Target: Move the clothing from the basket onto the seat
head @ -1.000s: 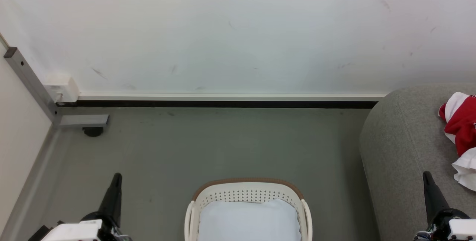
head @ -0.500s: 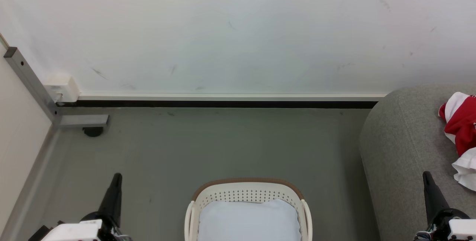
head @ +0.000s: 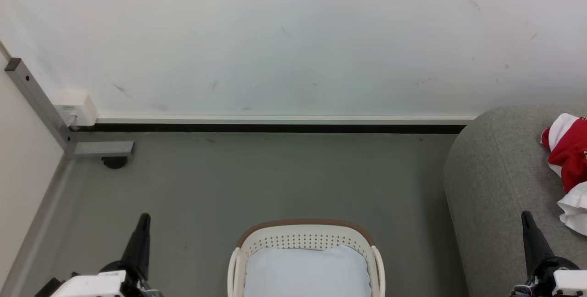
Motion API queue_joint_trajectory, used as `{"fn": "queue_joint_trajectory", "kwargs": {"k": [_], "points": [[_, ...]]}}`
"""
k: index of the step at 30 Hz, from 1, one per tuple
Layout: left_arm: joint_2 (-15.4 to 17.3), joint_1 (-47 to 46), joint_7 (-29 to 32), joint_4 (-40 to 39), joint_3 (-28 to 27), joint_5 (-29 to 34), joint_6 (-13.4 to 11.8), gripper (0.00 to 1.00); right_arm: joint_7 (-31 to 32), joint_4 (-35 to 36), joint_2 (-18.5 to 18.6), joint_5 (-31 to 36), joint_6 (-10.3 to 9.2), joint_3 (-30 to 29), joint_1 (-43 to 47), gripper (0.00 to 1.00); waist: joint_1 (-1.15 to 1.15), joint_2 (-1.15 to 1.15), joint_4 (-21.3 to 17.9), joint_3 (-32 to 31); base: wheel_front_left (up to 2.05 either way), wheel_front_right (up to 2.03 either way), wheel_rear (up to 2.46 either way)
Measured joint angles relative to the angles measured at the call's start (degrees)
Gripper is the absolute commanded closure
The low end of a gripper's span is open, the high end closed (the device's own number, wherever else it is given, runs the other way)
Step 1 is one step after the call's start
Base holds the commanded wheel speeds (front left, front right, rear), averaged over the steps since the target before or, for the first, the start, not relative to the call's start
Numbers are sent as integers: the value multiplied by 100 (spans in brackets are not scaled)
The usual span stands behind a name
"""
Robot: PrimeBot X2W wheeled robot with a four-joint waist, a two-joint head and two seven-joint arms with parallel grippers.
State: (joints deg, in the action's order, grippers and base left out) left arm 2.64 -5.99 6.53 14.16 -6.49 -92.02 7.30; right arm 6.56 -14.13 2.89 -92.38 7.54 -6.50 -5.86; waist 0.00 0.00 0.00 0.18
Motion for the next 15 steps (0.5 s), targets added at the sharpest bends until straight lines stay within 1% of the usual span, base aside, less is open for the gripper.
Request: {"fn": "queue_joint_trajectory", "kwargs": {"k": [15], "points": [[1,0,0,0,0,0,0,100,0,1,-1,0,0,-1,0,100,0,0,0,0,0,0,0]]}}
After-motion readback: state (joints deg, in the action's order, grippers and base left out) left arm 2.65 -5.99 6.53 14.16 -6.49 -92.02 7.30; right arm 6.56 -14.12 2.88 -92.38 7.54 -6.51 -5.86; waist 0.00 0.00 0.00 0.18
